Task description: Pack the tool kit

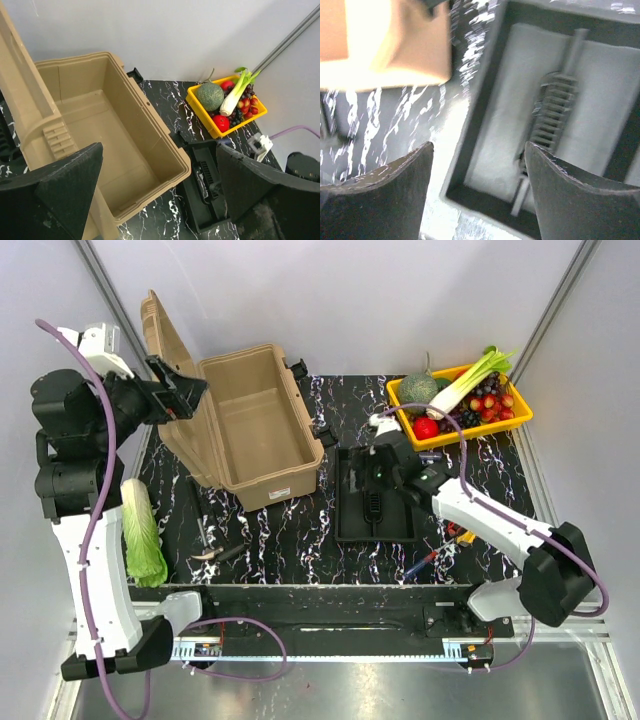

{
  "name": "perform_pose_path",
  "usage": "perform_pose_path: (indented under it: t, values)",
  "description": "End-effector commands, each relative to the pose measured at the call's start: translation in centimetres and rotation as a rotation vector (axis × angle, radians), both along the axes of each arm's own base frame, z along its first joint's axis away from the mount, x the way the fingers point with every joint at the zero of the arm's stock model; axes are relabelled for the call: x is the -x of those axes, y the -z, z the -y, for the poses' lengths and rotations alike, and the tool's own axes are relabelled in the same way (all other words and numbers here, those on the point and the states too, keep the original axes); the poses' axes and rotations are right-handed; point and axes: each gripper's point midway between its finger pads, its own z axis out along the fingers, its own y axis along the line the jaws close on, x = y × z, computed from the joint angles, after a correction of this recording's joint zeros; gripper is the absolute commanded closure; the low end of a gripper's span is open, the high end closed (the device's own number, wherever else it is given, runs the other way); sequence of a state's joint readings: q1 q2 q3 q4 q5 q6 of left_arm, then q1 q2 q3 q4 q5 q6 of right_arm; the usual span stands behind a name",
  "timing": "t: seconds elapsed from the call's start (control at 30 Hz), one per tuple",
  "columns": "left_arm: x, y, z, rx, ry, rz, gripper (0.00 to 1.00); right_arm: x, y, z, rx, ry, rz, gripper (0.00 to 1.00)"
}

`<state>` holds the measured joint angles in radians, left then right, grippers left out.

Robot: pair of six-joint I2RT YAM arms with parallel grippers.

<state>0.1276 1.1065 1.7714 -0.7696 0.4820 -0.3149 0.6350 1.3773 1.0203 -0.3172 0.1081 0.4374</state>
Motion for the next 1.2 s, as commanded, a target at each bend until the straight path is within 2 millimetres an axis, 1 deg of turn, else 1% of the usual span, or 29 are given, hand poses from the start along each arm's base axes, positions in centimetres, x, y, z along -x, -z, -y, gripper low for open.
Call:
perform_pose_path:
  t: [0.0,0.03,0.1,0.2,0.27,0.3,0.33,0.4,0.43,0.5,0.53,0.63,0.7,0.8,0.83,0.9,0.93,1.0,1.03,1.17]
  values:
    - [1.2,-0.5,0.0,0.013,-0.018,0.041,0.01,4.2,-2.0,-7.2,-0.006,-0.373,0.095,0.22]
    - [1.5,-0.6,-0.1,0.014,-0.026,0.045,0.01,4.8,-1.4,-8.3,0.001,-0.414,0.091,0.23]
    - [1.7,-0.4,-0.8,0.017,-0.078,0.046,0.01,6.3,-1.0,-10.7,-0.022,-0.498,0.109,0.26]
    - [1.9,-0.8,-2.4,0.038,-0.189,0.062,0.01,8.4,-1.6,-14.4,-0.058,-0.612,0.168,0.28]
    - [2.3,-1.2,-3.0,0.037,-0.227,0.070,0.01,9.2,-2.2,-16.5,-0.053,-0.668,0.185,0.31]
    - [2.4,-1.1,-3.3,0.039,-0.250,0.060,0.01,9.7,-2.0,-17.6,-0.047,-0.694,0.199,0.32]
    - [2.4,-0.9,-3.5,0.042,-0.268,0.053,0.01,9.8,-2.1,-18.6,-0.046,-0.704,0.223,0.34]
    - [2.6,-0.4,-3.6,0.067,-0.282,0.043,0.01,10.3,-2.0,-20.5,-0.054,-0.734,0.258,0.35]
    - [2.6,-0.1,-3.5,0.079,-0.276,0.040,0.01,10.2,-2.4,-21.6,-0.066,-0.735,0.289,0.37]
    - [3.2,0.0,-3.3,0.095,-0.275,0.052,0.01,11.4,-2.2,-23.4,-0.053,-0.774,0.329,0.37]
    - [3.4,0.0,-3.4,0.103,-0.283,0.051,0.01,11.5,-2.3,-24.2,-0.053,-0.761,0.353,0.37]
    - [4.4,-0.7,-3.1,0.139,-0.282,0.064,0.01,12.1,-2.0,-26.5,-0.056,-0.740,0.412,0.38]
    - [4.7,-0.9,-2.5,0.174,-0.261,0.062,0.01,12.9,-0.3,-28.2,-0.055,-0.762,0.416,0.38]
    - [5.1,-1.2,-1.3,0.209,-0.209,0.049,0.01,14.2,0.8,-30.7,-0.053,-0.779,0.407,0.38]
    - [5.4,-1.5,-1.0,0.210,-0.193,0.058,0.01,14.6,1.5,-31.4,-0.048,-0.780,0.405,0.38]
    - [5.8,-1.9,-1.1,0.199,-0.205,0.076,0.01,15.3,2.9,-32.6,-0.032,-0.791,0.408,0.38]
    - [6.1,-2.1,-1.3,0.192,-0.216,0.088,0.01,15.2,3.8,-33.0,-0.009,-0.767,0.407,0.38]
    - [6.5,-2.5,-1.2,0.176,-0.212,0.099,0.01,14.8,5.2,-33.8,0.014,-0.733,0.387,0.35]
    - [6.6,-2.5,-1.3,0.170,-0.215,0.099,0.01,14.4,6.3,-33.9,0.038,-0.703,0.373,0.34]
    - [7.1,-2.4,-1.0,0.162,-0.201,0.105,0.01,13.8,7.5,-35.1,0.067,-0.671,0.388,0.33]
